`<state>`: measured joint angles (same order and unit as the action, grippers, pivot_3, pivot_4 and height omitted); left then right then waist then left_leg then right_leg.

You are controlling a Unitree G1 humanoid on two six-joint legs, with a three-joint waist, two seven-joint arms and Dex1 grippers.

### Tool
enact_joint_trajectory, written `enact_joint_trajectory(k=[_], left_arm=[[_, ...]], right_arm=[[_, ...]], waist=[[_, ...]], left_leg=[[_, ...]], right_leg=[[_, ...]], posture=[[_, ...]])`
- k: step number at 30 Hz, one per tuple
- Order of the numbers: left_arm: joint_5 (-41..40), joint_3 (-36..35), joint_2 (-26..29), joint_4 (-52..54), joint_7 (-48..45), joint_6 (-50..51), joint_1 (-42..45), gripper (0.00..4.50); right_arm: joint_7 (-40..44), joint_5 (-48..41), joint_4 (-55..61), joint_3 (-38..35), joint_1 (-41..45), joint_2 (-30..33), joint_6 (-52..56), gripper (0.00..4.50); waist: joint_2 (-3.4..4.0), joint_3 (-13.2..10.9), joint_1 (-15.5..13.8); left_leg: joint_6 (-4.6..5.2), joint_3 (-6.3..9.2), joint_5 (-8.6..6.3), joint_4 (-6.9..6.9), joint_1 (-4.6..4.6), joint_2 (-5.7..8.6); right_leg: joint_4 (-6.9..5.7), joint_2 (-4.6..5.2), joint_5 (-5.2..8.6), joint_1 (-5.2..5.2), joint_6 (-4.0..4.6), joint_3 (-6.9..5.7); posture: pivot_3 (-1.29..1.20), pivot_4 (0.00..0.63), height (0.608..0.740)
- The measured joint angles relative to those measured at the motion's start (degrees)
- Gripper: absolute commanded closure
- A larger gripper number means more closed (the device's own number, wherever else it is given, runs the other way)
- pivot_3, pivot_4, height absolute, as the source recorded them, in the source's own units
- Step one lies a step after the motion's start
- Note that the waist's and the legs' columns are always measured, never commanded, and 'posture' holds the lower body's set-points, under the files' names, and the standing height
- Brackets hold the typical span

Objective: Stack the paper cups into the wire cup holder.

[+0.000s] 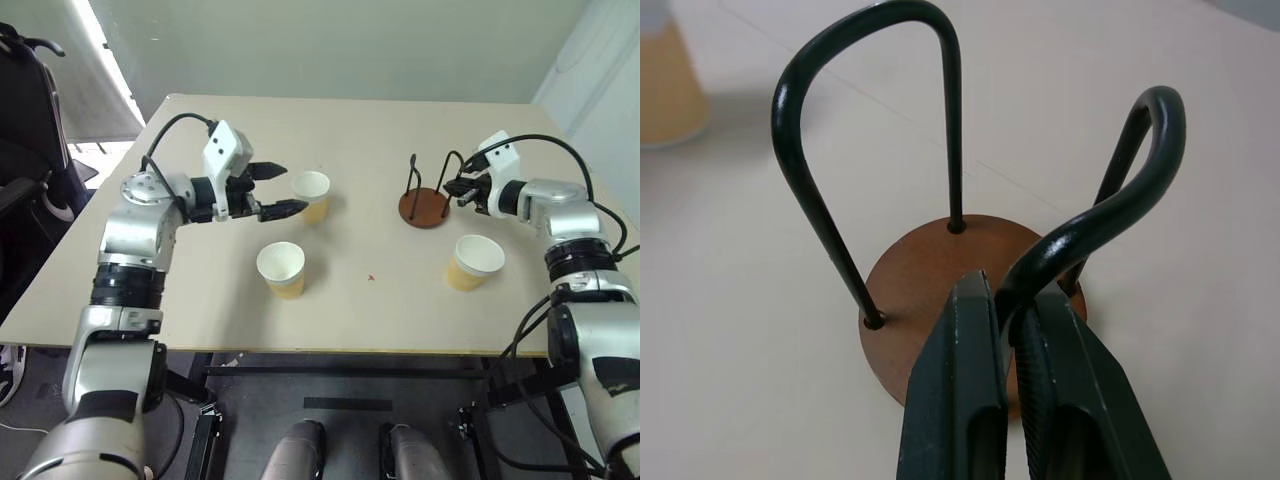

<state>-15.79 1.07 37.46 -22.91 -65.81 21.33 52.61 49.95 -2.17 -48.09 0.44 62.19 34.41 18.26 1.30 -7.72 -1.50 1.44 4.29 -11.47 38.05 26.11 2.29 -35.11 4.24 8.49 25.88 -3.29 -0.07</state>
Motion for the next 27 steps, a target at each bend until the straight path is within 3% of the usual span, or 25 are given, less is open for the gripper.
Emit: enact_joint_trajectory(k=[13, 27], left_arm=[[-1.7, 4.4, 4.5, 6.4, -13.7, 3.8, 0.0, 0.00], [-5.1, 5.5, 5.9, 14.9, -19.0, 8.3, -2.1, 0.00]], right_arm=[[5.0, -10.5, 43.7, -0.2, -16.5, 4.9, 22.6, 4.47], [6.0, -17.9, 59.8, 1.1, -23.9, 7.9, 31.2, 4.47]], waist=[[0.00, 0.0, 0.0], [-0.01, 0.0, 0.2]], left_leg=[[0.06, 0.01, 0.05, 0.07, 0.01, 0.01], [0.14, -0.02, 0.11, 0.09, -0.03, 0.00]], right_leg=[[0.06, 0.00, 0.07, -0.07, 0.10, 0.00], [0.04, -0.01, 0.05, -0.10, 0.00, 0.02]], posture=[[0.00, 0.150, 0.740], [0.00, 0.150, 0.740]])
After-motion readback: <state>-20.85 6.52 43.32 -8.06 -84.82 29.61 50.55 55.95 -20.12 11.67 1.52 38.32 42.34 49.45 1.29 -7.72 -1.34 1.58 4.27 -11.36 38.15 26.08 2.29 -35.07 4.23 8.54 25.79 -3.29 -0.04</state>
